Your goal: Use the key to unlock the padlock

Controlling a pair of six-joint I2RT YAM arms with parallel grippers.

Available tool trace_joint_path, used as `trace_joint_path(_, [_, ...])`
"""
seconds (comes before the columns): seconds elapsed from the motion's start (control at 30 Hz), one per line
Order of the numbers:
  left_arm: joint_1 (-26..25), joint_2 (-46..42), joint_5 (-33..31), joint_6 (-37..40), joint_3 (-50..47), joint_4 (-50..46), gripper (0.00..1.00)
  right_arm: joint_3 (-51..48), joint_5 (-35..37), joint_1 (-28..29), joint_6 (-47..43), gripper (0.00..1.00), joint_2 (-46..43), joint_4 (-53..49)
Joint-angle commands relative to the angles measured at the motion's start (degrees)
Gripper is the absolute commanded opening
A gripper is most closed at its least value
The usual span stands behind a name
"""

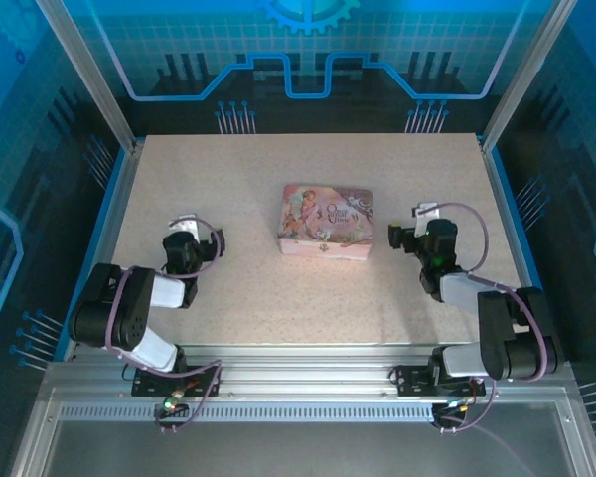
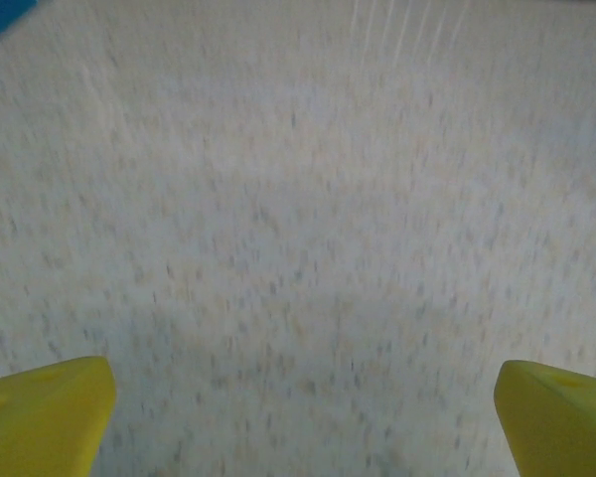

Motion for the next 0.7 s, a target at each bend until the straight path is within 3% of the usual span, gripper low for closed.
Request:
trace_joint_path(0.0, [0.5,-0.6,2.7,2.2,3.3,2.9,0.99,-2.6,-2.2,0.2,-1.4,1.0,7.5,18.2])
trace_joint_path(0.03, [0.4,-0.3,2.5,2.4,3.0,4.2,0.99,0.3,-2.6,0.5,-1.6,1.0,5.7,9.8])
trace_joint_path(0.07, [0.0,-0.1,1.4,2.7,2.9,4.7,0.99,1.7,-2.2,0.6,-1.5,1.0,6.7,7.6])
trace_joint_path(0.23, [-1.6,0.3,-2.9,3.4,2.4,6.1,0.99,0.0,6.7,3.2,-1.1,1.0,6.5,11.1])
trace_joint_path(0.37, [-1.6,0.2,-3.0,3.3,2.5,5.9,0.99,1.6,-0.4,0.2,-0.1,1.0,6.2,7.3])
trace_joint_path(0.67, [-1.7,0.2,-2.4,3.5,2.5,6.0,0.99,2.2,-3.4,-0.2,-1.0,1.0,6.5,6.4])
